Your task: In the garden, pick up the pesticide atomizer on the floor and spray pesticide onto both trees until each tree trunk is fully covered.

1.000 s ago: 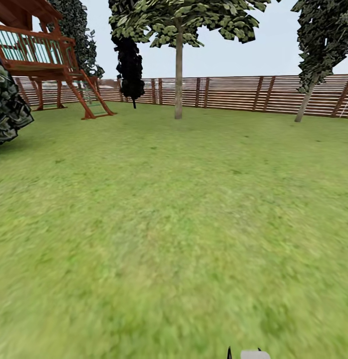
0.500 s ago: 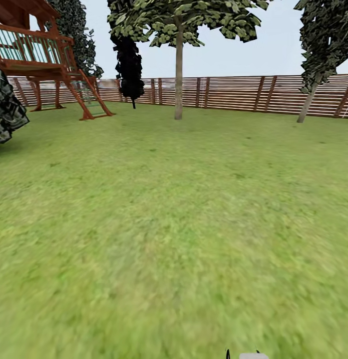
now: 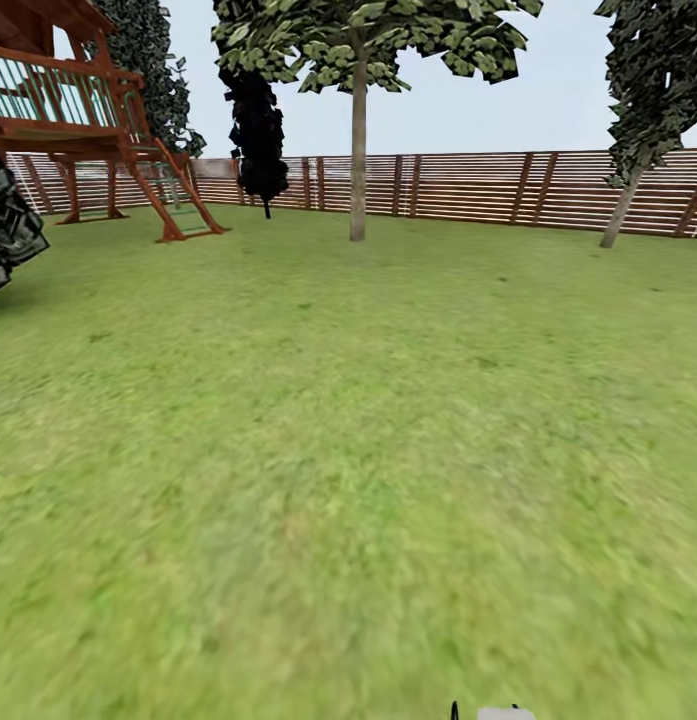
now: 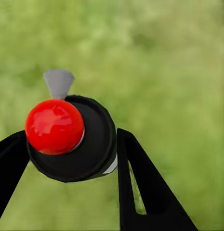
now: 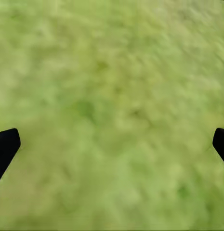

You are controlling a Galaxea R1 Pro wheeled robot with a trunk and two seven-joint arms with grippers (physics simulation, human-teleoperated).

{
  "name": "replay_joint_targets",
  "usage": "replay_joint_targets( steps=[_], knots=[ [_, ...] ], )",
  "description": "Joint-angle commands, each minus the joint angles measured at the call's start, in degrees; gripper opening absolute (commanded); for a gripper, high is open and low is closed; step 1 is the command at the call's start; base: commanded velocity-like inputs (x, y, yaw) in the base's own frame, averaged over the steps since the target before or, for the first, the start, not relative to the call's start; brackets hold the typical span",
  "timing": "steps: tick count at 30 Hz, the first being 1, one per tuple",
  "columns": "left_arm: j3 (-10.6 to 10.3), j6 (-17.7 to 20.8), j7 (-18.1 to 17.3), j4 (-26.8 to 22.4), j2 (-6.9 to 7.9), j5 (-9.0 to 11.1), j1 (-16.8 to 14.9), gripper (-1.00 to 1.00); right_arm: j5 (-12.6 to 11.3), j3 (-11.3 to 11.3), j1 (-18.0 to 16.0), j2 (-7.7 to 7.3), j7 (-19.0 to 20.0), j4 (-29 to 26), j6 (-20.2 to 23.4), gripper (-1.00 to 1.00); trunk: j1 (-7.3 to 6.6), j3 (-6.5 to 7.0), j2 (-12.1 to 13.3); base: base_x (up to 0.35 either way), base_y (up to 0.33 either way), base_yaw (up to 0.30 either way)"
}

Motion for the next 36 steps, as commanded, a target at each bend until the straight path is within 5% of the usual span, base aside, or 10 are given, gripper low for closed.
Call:
replay_joint_targets(
  steps=[1,13,36],
  knots=[
    [0.02,0.0,-0.01,0.0,0.0,0.01,0.0,-1.0,0.0,0.0,0.0,0.09,0.0,0.0,0.0,1.0,0.0,0.0,0.0,0.339,0.0,0.0],
    [-0.01,0.0,0.08,0.0,0.01,0.01,0.0,-1.0,-0.18,-0.01,-0.02,0.35,0.07,0.0,0.0,1.0,0.0,0.0,0.0,0.339,0.0,0.0],
    [-0.03,-0.04,0.09,0.0,0.01,0.0,0.0,-1.0,0.04,0.0,0.0,0.27,0.07,-0.18,-0.18,1.0,0.0,0.0,0.0,0.339,0.0,-0.18]
  ],
)
